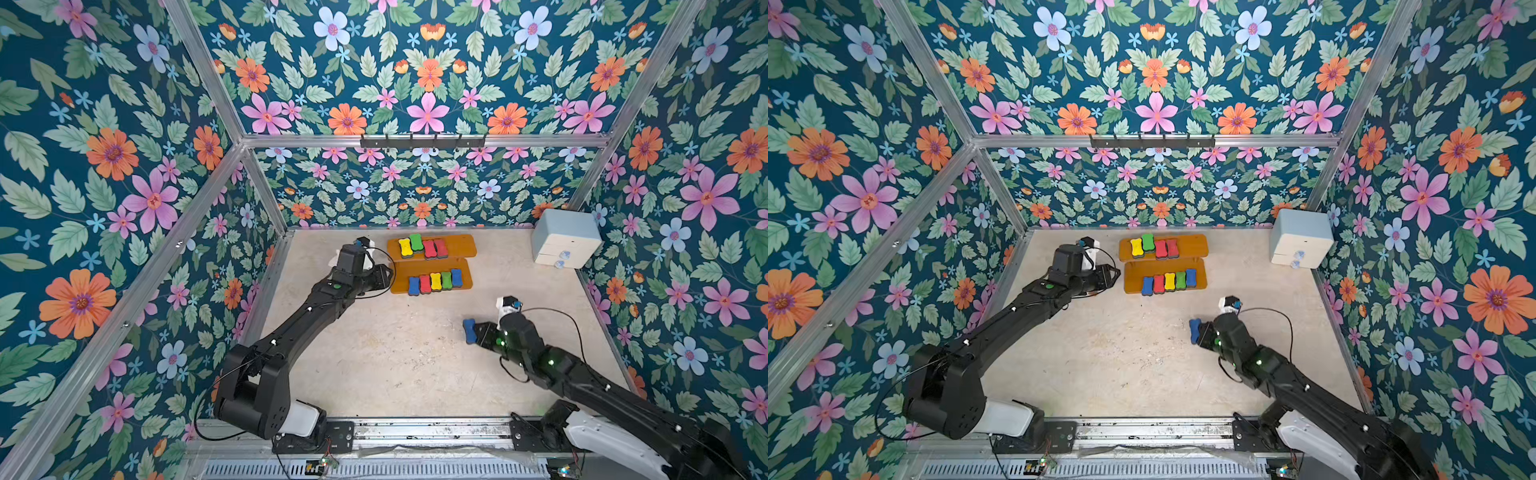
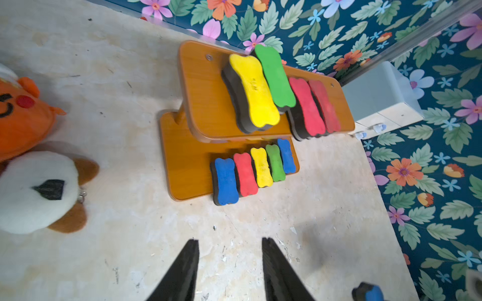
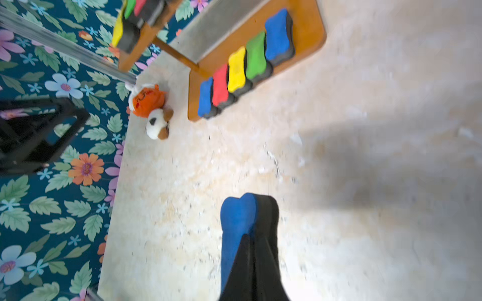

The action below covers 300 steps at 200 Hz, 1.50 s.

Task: Remove the whiteboard erasers from the shelf
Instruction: Place the whiteboard eraser at the center of the board.

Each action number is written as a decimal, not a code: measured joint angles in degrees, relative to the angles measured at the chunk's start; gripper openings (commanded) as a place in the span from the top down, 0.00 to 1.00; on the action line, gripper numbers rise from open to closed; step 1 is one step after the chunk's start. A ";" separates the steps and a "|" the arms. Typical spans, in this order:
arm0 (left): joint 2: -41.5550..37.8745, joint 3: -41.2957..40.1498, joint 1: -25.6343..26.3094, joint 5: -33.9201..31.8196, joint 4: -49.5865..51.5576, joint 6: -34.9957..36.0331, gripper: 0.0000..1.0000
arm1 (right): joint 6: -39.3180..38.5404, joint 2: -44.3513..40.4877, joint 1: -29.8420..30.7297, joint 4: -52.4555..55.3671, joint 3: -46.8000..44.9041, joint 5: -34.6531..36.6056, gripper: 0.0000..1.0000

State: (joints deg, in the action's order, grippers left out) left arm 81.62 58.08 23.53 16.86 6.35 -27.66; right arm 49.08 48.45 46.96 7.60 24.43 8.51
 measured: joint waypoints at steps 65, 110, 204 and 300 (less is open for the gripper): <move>-1.40 -3.74 2.73 -2.40 -2.05 -0.90 0.35 | 26.53 -4.00 27.26 14.60 -6.21 15.04 1.00; -2.82 -2.80 5.38 -9.03 -0.09 2.69 0.14 | 34.53 -3.02 31.17 17.51 -8.74 17.05 1.00; -5.20 -6.43 9.53 -20.11 1.86 7.15 0.01 | 36.28 -7.30 31.43 16.24 -12.81 16.72 0.83; -4.57 -5.86 10.21 -18.75 1.99 8.24 0.01 | 17.75 -2.73 12.20 17.88 -2.84 8.55 0.74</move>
State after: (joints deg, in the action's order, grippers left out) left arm 77.06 52.23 33.74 -1.89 8.34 -19.42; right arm 66.83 45.71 59.16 25.47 21.58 17.06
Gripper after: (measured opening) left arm 0.994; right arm 0.258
